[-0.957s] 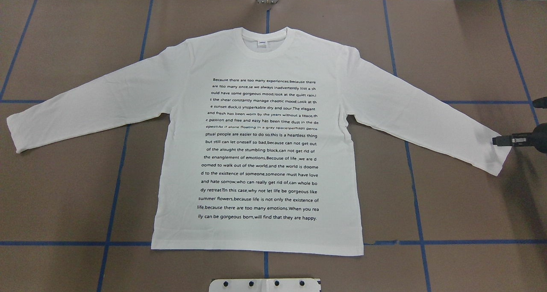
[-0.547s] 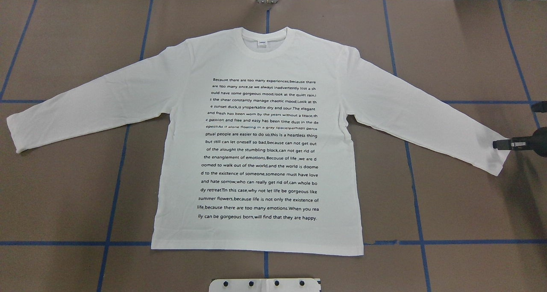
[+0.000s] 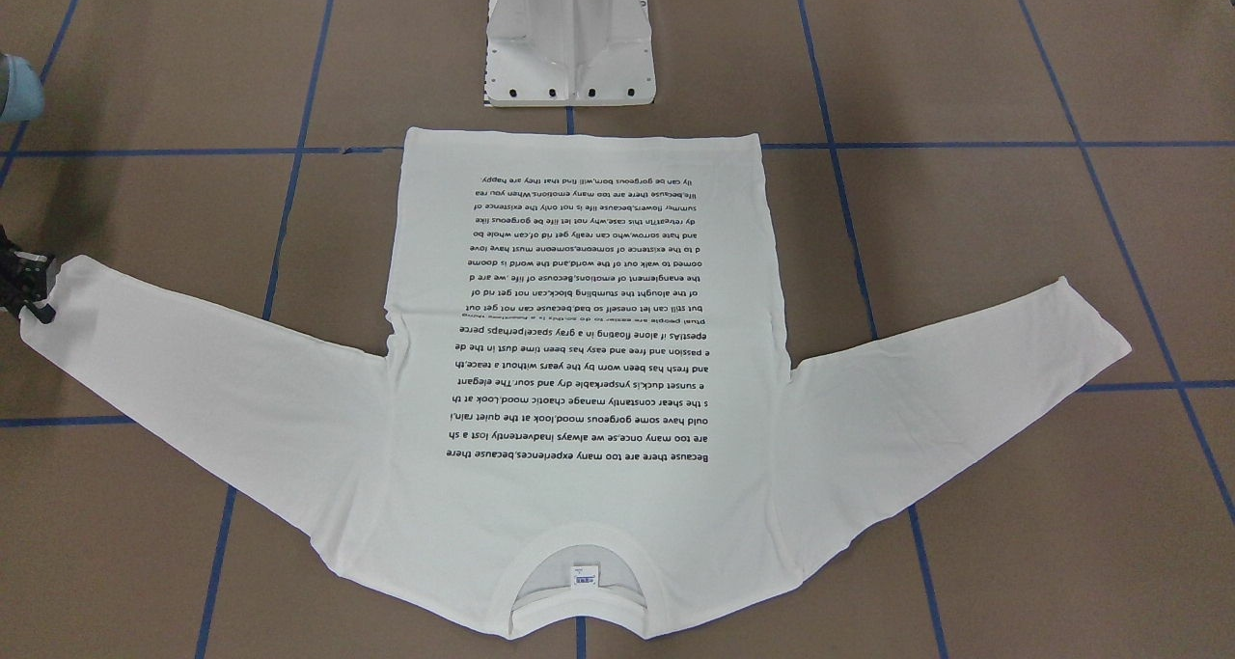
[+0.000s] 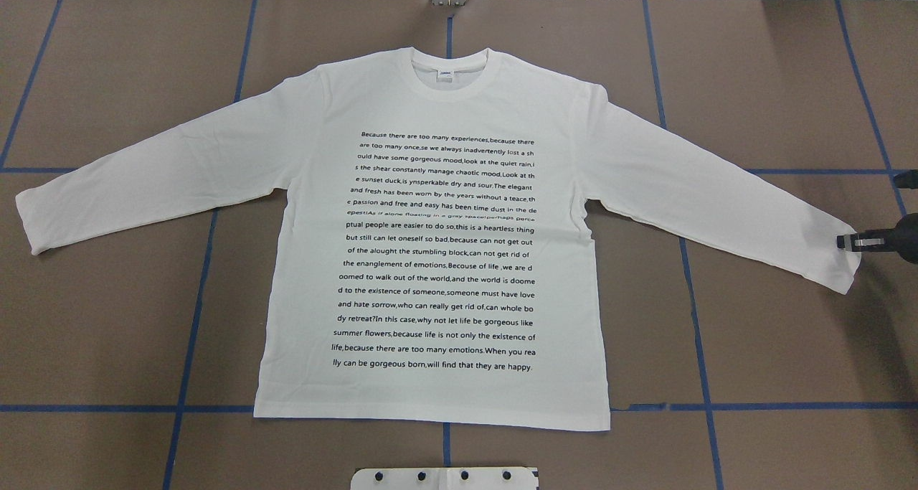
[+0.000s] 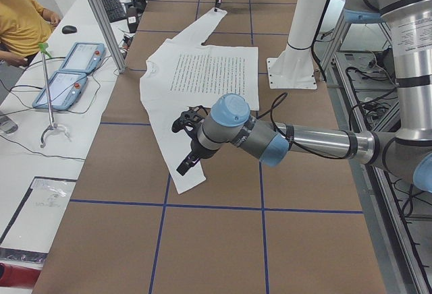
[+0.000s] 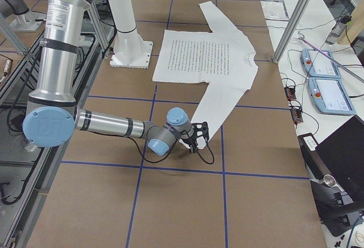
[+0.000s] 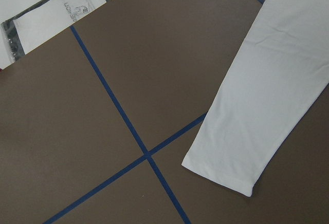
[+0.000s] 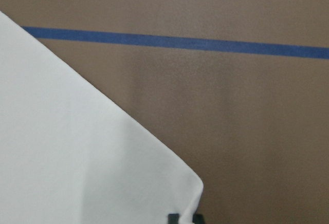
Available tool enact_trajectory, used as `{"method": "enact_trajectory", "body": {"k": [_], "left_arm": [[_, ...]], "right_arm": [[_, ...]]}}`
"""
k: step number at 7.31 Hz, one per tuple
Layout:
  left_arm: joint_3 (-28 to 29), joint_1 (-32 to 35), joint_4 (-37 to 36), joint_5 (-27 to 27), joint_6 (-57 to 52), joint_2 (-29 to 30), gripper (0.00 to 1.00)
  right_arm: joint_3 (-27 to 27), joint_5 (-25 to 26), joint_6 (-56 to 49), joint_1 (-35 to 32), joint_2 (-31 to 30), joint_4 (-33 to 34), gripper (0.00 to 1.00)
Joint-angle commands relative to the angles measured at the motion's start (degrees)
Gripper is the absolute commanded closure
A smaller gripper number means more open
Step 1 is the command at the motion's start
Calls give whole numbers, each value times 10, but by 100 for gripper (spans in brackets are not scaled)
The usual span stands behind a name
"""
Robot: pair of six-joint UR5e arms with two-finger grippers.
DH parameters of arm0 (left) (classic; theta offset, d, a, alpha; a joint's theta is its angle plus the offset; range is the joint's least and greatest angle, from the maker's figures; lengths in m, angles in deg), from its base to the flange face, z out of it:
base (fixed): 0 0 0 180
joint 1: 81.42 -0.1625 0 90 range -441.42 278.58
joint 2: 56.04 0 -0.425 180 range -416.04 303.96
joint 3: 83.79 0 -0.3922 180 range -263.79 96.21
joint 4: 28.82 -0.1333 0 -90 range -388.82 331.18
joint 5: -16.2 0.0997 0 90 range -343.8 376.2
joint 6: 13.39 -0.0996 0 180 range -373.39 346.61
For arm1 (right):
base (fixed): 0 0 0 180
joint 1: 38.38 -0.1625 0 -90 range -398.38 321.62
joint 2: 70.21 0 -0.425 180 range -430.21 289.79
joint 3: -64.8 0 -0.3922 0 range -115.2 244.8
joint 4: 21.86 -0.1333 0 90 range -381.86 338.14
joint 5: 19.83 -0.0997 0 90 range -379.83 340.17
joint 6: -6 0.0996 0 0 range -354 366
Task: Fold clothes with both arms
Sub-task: 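Lower the right gripper to the sleeve cuff nearest it and grasp it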
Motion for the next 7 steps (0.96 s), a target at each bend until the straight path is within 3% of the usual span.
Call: {"method": "enact_trajectory", "body": {"k": [1, 2, 3, 5, 7], "left_arm": [[1, 0, -1, 0, 0, 0, 0], [1, 0, -1, 0, 0, 0, 0], [1, 0, -1, 0, 0, 0, 0], [2, 0, -2, 0, 0, 0, 0], [2, 0, -2, 0, 0, -3, 0]], "right_arm": [[-33, -11, -2, -16, 0, 10, 100], [-39, -31, -2, -39, 2, 15, 100], [-72, -52, -3, -63, 4, 62, 100], [-211, -47, -3, -67, 48, 284, 100], [-278, -31, -1, -66, 210, 566, 100]]}}
